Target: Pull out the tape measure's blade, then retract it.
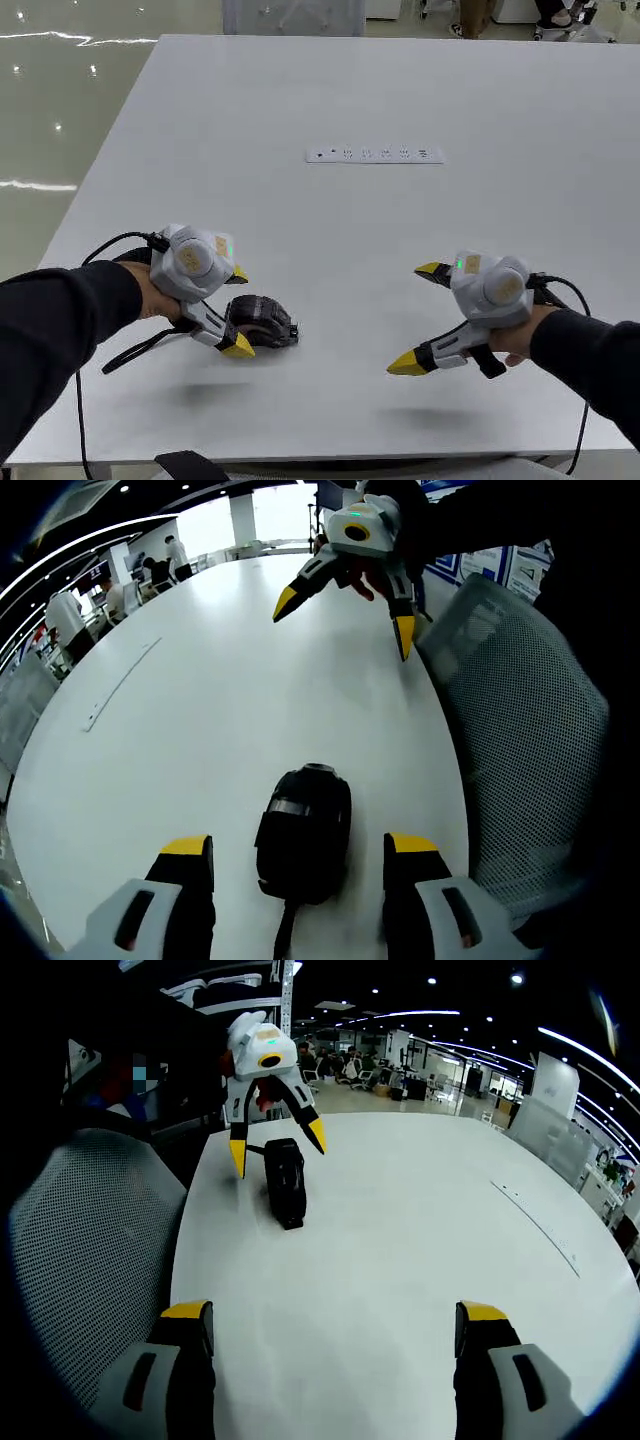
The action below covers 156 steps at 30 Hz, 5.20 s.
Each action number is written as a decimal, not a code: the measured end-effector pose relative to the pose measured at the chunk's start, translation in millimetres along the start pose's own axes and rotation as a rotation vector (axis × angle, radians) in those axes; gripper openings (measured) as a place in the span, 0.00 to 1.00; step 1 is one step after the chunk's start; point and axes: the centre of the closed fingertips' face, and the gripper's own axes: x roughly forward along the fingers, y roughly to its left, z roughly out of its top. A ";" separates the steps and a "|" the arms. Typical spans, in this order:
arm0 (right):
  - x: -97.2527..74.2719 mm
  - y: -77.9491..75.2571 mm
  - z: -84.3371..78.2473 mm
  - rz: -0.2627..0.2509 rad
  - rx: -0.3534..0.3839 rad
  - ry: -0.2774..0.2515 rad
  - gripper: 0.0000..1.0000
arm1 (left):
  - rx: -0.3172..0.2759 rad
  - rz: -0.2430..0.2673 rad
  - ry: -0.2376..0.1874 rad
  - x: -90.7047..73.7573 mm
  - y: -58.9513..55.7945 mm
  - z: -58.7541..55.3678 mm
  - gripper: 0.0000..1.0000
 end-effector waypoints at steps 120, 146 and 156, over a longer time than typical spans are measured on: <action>120.4 36.3 32.6 0.236 -0.142 0.138 0.12 | -0.074 -0.068 0.017 22.6 -2.6 3.4 0.35; 102.2 27.4 13.9 0.226 -0.131 0.156 0.11 | -0.067 -0.069 0.009 22.6 -1.0 3.6 0.35; 95.4 23.4 7.7 0.223 -0.118 0.162 0.11 | -0.057 -0.072 0.007 23.0 -1.3 3.9 0.35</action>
